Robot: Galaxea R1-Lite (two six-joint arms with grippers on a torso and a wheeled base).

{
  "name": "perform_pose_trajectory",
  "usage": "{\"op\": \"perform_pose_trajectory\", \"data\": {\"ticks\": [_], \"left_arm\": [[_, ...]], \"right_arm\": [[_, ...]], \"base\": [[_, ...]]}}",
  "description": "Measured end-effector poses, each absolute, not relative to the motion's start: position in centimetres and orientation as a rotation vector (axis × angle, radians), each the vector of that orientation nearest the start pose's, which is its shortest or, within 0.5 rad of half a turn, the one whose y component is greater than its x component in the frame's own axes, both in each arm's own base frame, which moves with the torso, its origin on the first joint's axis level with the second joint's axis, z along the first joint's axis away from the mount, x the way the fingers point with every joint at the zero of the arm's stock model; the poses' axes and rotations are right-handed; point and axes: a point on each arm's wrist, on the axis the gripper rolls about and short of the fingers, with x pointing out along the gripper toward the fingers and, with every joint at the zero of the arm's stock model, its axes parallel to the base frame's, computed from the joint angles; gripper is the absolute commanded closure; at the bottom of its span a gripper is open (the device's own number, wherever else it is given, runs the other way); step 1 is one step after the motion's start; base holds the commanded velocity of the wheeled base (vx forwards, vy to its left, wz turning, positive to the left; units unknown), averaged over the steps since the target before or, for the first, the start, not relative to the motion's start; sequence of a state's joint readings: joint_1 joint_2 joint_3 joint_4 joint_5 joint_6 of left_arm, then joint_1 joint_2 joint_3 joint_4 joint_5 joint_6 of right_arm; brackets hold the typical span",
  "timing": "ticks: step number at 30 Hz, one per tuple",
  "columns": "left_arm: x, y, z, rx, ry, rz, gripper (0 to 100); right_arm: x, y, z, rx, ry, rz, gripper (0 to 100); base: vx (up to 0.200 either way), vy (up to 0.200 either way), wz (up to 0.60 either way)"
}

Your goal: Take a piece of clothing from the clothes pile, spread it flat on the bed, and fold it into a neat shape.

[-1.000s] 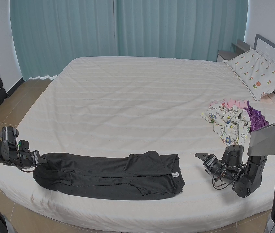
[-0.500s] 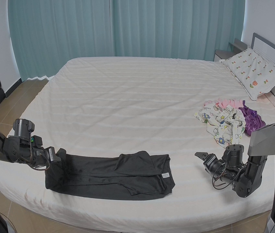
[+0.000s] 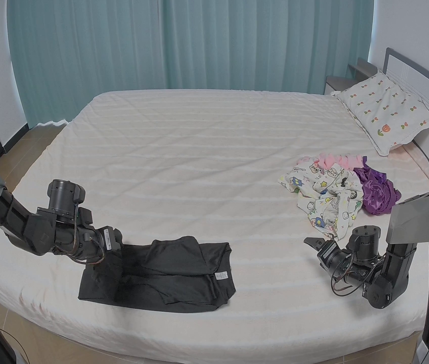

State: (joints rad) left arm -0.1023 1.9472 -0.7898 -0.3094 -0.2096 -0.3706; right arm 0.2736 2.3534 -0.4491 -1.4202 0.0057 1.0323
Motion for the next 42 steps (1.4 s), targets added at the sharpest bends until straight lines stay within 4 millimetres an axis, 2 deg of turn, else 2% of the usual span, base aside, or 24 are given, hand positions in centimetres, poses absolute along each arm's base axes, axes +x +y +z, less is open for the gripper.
{"op": "perform_pose_trajectory", "data": {"ticks": [7,29,30,35,42], "left_arm": [[32.4,-6.5,6.3,-0.382,0.924,-0.162,100],[35.7,-14.7,2.6,-0.412,0.955,-0.157,100],[35.7,-15.0,2.4,-0.416,0.959,-0.159,0],[35.9,-16.2,2.1,-0.456,0.97,-0.157,0],[35.9,-16.6,2.5,-0.517,0.967,-0.146,0]], "right_arm": [[30.5,8.6,-2.6,0.94,0.578,0.0,0],[30.5,8.6,-2.8,0.937,0.584,-0.001,0],[30.5,8.6,-2.8,0.937,0.585,-0.002,0],[30.5,8.6,-2.9,0.937,0.585,-0.003,0],[30.5,8.6,-3.0,0.935,0.588,-0.004,0]], "base": [[0.0,-0.2,0.0],[0.0,0.0,0.0],[0.0,0.0,0.0],[0.0,0.0,0.0],[0.0,0.0,0.0]]}}
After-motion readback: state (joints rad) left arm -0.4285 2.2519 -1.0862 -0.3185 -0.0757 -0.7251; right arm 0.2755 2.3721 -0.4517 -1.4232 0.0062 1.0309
